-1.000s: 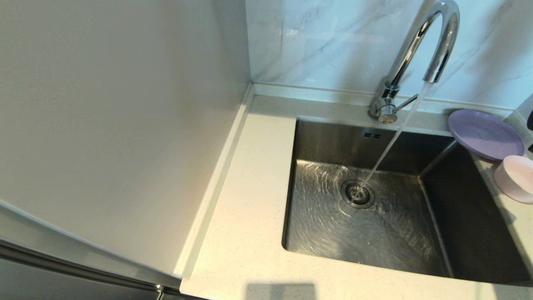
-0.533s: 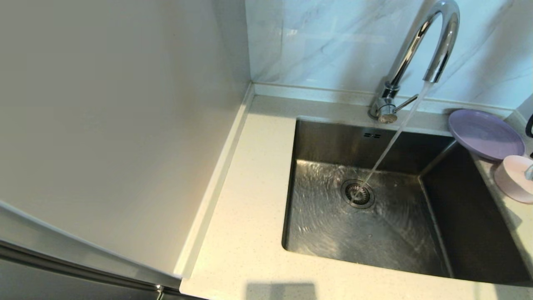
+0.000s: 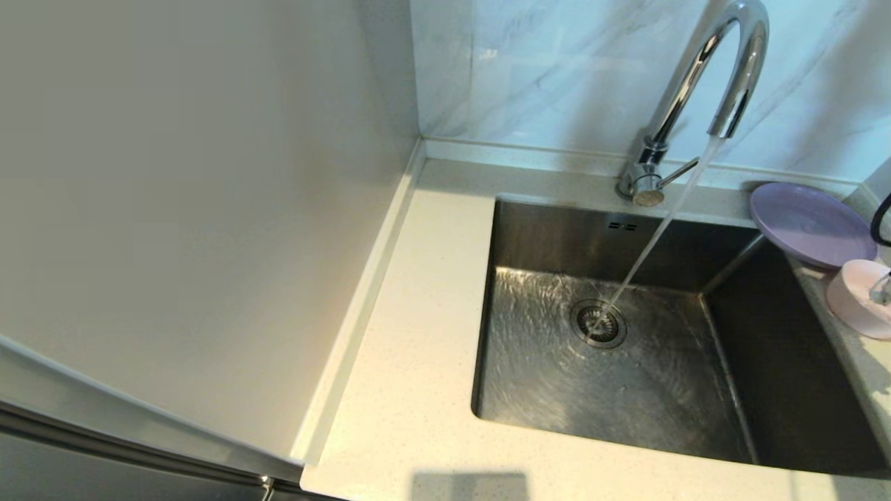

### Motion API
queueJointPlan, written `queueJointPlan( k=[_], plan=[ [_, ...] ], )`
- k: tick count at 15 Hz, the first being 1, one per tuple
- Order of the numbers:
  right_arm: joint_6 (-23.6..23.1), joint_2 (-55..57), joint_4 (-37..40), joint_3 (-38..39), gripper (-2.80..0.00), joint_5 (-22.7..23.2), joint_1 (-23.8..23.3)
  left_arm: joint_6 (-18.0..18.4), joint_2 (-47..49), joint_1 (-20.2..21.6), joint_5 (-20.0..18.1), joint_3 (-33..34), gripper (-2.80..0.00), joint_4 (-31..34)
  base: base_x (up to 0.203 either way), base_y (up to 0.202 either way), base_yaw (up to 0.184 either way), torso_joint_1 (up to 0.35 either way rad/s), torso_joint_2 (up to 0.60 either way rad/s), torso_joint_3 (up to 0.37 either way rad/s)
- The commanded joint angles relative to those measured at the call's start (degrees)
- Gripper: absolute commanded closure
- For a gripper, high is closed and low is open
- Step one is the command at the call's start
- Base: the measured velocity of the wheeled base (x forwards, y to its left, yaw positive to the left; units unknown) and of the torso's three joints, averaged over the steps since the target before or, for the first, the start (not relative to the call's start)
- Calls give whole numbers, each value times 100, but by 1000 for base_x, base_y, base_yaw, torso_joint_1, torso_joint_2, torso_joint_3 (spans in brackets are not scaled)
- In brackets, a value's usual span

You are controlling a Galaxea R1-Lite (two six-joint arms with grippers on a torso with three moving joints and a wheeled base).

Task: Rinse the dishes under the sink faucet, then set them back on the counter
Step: Pick up the bowl

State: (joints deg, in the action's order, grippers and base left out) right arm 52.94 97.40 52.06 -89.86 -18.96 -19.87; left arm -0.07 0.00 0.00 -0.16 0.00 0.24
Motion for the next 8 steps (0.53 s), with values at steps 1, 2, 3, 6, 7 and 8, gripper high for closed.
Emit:
queueJointPlan(
  k=[1,2,3,6,7,8],
  plan=[
    [147,232,-383,171,-280,-27,-262,-1,0,0,-2,0,0,2,0,0,0,0,0,0],
    [169,292,-543,221,-280,-56,-372,-1,0,0,-2,0,0,2,0,0,0,0,0,0],
    [181,302,-566,232,-280,-73,-386,-1,0,0,-2,0,0,2,0,0,0,0,0,0],
    [206,426,-592,108,-280,-73,-395,-1,0,0,-2,0,0,2,0,0,0,0,0,0],
    [218,494,-649,-13,-280,-73,-401,-1,0,0,-2,0,0,2,0,0,0,0,0,0],
    [258,541,-754,-97,-280,-76,-419,-1,0,0,-2,0,0,2,0,0,0,0,0,0]
  ],
)
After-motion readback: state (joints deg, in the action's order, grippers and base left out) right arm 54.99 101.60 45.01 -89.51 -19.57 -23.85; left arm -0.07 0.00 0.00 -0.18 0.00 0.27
